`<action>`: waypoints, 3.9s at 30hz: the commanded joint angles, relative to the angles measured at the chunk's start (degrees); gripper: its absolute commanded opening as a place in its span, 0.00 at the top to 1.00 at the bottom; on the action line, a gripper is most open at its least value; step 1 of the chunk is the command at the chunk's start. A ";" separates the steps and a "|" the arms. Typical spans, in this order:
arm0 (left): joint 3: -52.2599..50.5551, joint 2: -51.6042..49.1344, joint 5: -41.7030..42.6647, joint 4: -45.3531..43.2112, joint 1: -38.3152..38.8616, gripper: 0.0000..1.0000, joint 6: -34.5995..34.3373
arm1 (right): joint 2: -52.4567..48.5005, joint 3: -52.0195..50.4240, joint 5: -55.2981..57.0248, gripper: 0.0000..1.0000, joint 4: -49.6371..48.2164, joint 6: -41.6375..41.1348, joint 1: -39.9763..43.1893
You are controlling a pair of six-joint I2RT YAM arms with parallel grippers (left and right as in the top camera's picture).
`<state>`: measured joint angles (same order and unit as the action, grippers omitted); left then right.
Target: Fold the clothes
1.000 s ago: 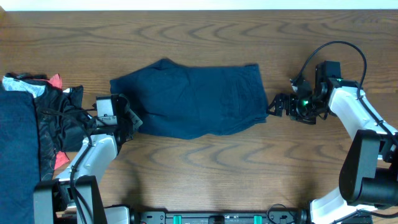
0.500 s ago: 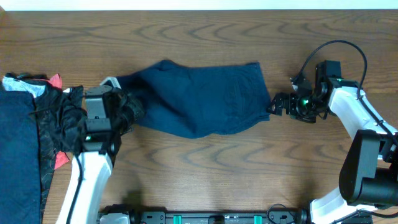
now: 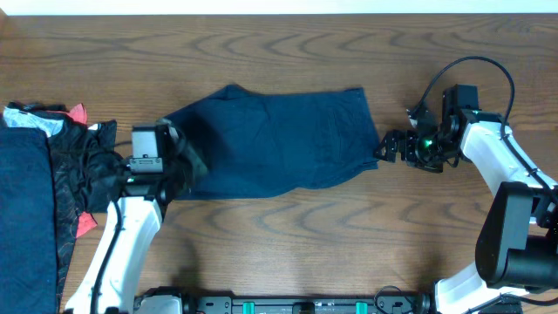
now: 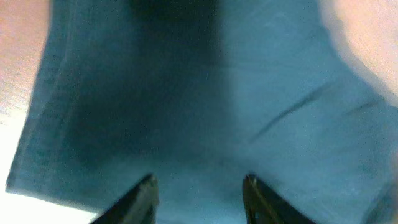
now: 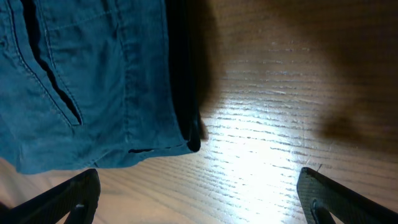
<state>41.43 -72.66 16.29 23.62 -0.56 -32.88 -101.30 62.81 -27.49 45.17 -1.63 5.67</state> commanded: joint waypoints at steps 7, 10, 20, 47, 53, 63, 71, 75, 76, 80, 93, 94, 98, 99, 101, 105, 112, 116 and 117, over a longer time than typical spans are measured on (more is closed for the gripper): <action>-5.81 1.44 -0.96 8.48 0.07 0.53 2.62 | 0.04 0.52 -0.83 0.01 -0.98 1.27 0.31; -7.69 1.46 -2.93 7.82 0.04 0.42 2.32 | 0.04 0.52 -0.81 0.01 -2.03 1.31 0.31; -8.96 0.35 -1.77 1.86 0.07 0.36 0.42 | 0.02 0.52 1.33 0.01 -8.07 4.90 0.26; -8.96 0.35 -1.81 1.16 0.04 0.36 1.11 | -3.96 1.92 11.67 0.10 -13.16 -2.56 -12.74; -8.96 0.35 -1.79 1.16 0.04 0.36 1.11 | -4.04 0.46 11.43 0.11 -12.44 -2.58 -9.79; -8.96 0.35 -2.01 1.03 0.04 0.35 1.11 | -4.07 -3.87 8.59 0.14 -13.68 -3.87 -13.31; -8.96 0.35 -2.01 0.07 0.04 0.35 1.11 | -4.07 -10.03 0.66 0.36 -19.10 -7.10 -14.84; -8.96 0.35 -2.01 0.04 0.04 0.35 1.11 | -4.07 -13.14 1.01 0.99 -22.29 -9.46 -15.06; -8.96 0.35 -2.01 0.04 0.04 0.35 1.11 | -4.07 -13.60 1.90 0.99 -22.77 -10.08 -14.97; -8.96 0.35 -2.01 0.04 0.04 0.35 1.11 | -4.04 -13.84 8.20 0.99 -24.04 -13.97 -13.51; -8.96 0.33 -1.66 -0.39 0.07 0.22 1.07 | -4.04 -13.35 8.11 0.99 -24.98 -17.31 6.03; -8.96 0.33 -1.27 -0.59 0.07 0.19 1.09 | -4.04 -13.35 7.69 0.99 -24.83 -16.74 6.67; -8.96 -0.07 -0.26 -2.40 0.39 0.16 1.14 | -4.04 -13.35 7.74 0.99 -24.57 -16.00 6.97; -8.96 -0.35 -0.24 -3.48 0.63 0.15 1.55 | -4.04 -13.35 7.76 0.99 -24.59 -15.89 6.78; -8.96 -0.72 -0.22 -6.21 1.29 0.15 1.77 | -4.04 -13.35 7.72 0.99 -24.61 -15.13 6.62; -8.96 -1.29 -0.22 -15.56 2.71 0.10 1.73 | -4.04 -13.35 7.76 0.99 -24.48 -14.93 6.69; -8.96 -8.98 -0.24 -32.37 7.02 0.10 -1.81 | -4.04 -13.35 7.74 0.24 -23.17 -14.36 6.69; -8.96 -16.83 1.51 -41.42 8.76 0.10 -4.17 | -4.04 -13.35 7.76 0.16 -22.43 -13.94 6.69; -8.96 -18.73 2.80 -44.13 8.96 0.10 -4.90 | -4.04 -13.35 7.78 0.19 -22.34 -13.94 6.69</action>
<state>32.32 -87.20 16.67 -16.78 7.70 -35.05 -101.86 52.18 -28.42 21.02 -16.05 12.38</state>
